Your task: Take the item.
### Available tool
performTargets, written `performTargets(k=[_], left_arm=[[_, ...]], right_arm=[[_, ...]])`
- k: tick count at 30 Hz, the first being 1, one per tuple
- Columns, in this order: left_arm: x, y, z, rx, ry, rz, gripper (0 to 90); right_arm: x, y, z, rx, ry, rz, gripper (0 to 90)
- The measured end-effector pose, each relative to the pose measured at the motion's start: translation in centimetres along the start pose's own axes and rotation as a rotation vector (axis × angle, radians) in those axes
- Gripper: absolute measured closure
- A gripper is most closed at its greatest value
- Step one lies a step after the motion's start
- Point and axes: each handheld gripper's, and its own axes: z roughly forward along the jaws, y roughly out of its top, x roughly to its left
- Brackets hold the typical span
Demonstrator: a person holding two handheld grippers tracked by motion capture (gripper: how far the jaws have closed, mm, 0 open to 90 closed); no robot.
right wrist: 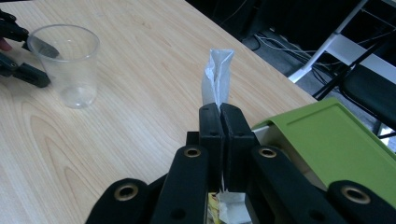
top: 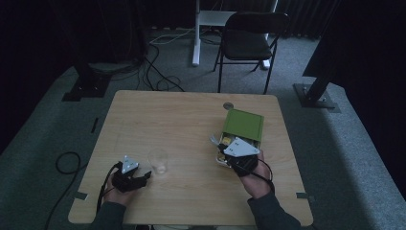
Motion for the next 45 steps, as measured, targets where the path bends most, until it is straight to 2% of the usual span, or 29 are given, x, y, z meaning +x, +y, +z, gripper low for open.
performTargets(k=[25, 38, 45], left_arm=[[0.0, 0.0, 0.0, -0.002, 0.0, -0.002, 37.3], [0.0, 0.0, 0.0, -0.002, 0.0, -0.002, 37.3], [0.0, 0.0, 0.0, -0.002, 0.0, -0.002, 37.3]], right_arm=[[2.1, 2.0, 0.7, -0.025, 0.049, -0.053, 88.5], [3.4, 3.0, 2.0, -0.03, 0.084, -0.083, 88.5], [3.9, 3.4, 2.6, -0.03, 0.1, -0.083, 88.5]])
